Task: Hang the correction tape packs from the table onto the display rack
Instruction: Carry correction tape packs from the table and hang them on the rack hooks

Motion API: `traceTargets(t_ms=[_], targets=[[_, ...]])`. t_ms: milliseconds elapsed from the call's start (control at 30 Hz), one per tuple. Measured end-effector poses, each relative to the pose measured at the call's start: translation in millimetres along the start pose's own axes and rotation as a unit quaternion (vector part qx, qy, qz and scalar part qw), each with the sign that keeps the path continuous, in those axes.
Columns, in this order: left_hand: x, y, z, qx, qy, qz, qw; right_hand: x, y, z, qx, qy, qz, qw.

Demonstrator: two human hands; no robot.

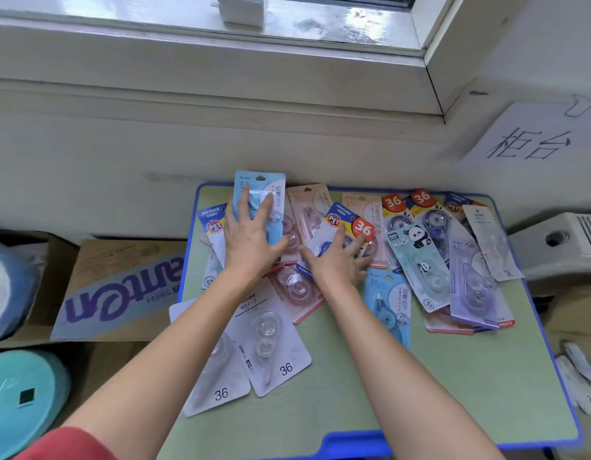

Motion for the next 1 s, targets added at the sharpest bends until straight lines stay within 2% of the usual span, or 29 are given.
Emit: traceTargets(t_ms=[233,567,700,1000], targets=[[13.8,-14.2,6.7,-0.001,-0.001,-0.014,1.000,4.4,-0.9,0.3,0.011,0.010,-0.026,1.000],[6.2,-66.5,-6.6,-0.027,-0.017,-0.015,0.999,36.2,-62.7,-29.6,0.124,0.052,-0.096,0.986],[-11.6,-107.8,-27.9,-0.056,-0.025,-0.001,0.998,48.5,-105.7,-69.0,0.143,0.051,-0.146,0.978],[-65.1,-250.6,-73.4,-0.158,0.014,0.043,0.986,43.5,-228.5,-208.5,0.098,0.060,-0.177,0.978]])
Point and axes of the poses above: each hand's wrist, its own y-axis towards the middle knuckle, its own x-axis out of the back of the hand, z = x × y, the point moved 9 cm from there along y, towards the middle knuckle, and after that the axes turned 11 degrees about x, right-handed, at the moved point
